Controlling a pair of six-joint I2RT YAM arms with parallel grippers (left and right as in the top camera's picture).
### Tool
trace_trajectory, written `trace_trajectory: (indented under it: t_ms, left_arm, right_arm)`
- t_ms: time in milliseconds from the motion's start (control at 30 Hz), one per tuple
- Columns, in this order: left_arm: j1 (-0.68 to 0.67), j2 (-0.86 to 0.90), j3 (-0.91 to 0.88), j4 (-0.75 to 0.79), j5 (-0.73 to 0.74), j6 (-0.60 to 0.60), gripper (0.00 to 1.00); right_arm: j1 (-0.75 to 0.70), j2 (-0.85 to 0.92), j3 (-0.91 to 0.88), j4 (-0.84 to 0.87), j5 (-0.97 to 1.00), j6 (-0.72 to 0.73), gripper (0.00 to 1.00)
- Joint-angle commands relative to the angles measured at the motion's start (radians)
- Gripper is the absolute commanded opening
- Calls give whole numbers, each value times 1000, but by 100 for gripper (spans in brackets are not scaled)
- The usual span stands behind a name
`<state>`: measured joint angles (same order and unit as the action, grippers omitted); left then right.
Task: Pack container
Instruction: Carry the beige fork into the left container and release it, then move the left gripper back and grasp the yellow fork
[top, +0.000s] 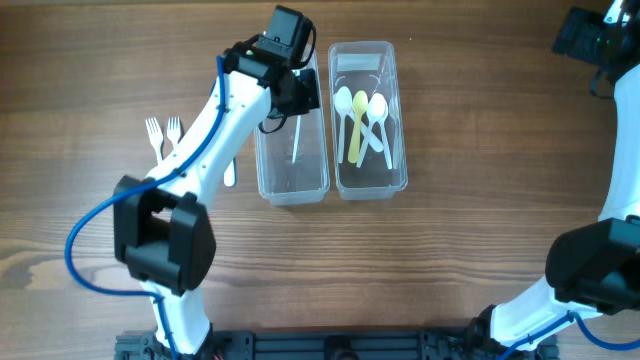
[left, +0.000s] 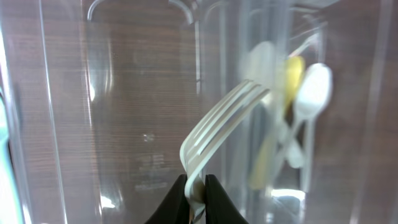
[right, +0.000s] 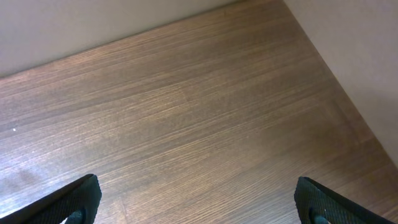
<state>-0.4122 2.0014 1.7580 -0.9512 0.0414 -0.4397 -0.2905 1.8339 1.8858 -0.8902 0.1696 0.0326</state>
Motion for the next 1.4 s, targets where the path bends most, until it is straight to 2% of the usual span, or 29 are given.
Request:
trace_trajectory:
  t_ms: [0, 233, 400, 600, 767, 967, 1367]
  left_arm:
    - [13, 50, 9, -5, -32, -17, 36]
    - [79, 24, 20, -8, -35, -17, 38]
    - [174, -50, 21, -29, -36, -9, 44]
    - [306, -101, 21, -119, -35, 93, 47]
    - [353, -95, 1, -168, -36, 108, 44]
    - [354, -89, -99, -107, -113, 220, 39]
    - [354, -87, -311, 89, -116, 256, 40]
  right_arm:
    - [3, 10, -2, 3, 18, -6, 100]
    - [3, 10, -2, 3, 18, -6, 100]
    - [3, 10, -2, 3, 18, -6, 100]
    - [3, 10, -2, 3, 18, -6, 100]
    - [3, 10, -2, 3, 18, -6, 100]
    - [3, 10, -2, 3, 18, -6, 100]
    - [3, 10, -2, 3, 18, -6, 100]
